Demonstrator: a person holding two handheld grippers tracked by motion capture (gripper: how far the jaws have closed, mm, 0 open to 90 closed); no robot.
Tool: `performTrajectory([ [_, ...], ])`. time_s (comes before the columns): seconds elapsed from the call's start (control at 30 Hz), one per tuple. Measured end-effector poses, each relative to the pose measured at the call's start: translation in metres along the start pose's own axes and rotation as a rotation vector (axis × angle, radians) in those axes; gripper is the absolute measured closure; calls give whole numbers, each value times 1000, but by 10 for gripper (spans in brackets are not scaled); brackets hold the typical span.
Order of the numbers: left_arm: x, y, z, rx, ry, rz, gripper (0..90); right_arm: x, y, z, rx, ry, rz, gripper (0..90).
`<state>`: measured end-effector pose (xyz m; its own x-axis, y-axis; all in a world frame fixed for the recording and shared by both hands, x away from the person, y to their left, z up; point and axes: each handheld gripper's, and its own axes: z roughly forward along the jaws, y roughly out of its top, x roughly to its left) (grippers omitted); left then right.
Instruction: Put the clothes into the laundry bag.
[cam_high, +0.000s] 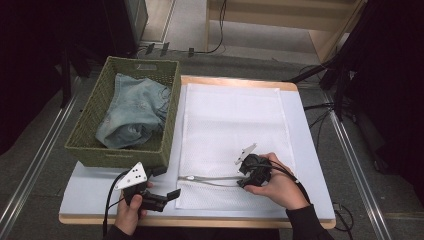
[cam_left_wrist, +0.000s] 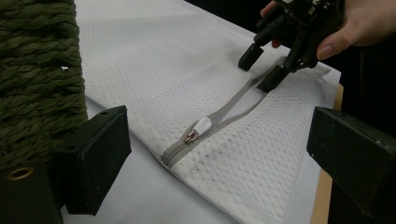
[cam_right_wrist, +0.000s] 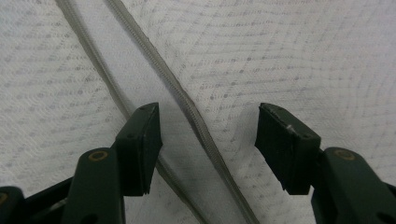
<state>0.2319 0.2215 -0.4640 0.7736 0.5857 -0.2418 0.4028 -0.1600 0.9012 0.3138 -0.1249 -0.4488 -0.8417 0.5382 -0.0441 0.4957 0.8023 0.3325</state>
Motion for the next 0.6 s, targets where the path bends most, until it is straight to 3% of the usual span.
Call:
performTrajectory([
  [0.23,-1,0,1,7,7,3,70,-1,13,1,77,7,31,461],
  [0.27,-1,0,1,6,6,2,70,-2,15,2,82,10,36,497],
  [0.3,-1,0,1,7,7,2,70,-2,20,2,77,17,41,638],
  [0.33,-1,0,1,7,6,3,70,-2,20,2,77,17,41,638],
  [0.37,-1,0,1,8,6,7,70,0,24,2,71,3,47,782],
  [0.4,-1,0,1,7,7,6,70,1,25,2,56,-34,31,851],
  [0.43,-1,0,1,7,7,6,70,1,25,2,56,-34,31,851],
  [0.47,-1,0,1,7,4,6,70,2,25,3,25,-71,19,871],
  [0.5,-1,0,0,5,3,4,70,2,25,3,25,-71,19,871],
  [0.53,-1,0,0,3,2,2,70,1,22,-2,-84,-122,-7,876],
  [0.57,0,0,0,3,0,0,70,1,22,-2,-84,-122,-7,876],
  [0.6,0,0,0,1,-3,-1,70,2,19,-6,-172,-149,7,872],
])
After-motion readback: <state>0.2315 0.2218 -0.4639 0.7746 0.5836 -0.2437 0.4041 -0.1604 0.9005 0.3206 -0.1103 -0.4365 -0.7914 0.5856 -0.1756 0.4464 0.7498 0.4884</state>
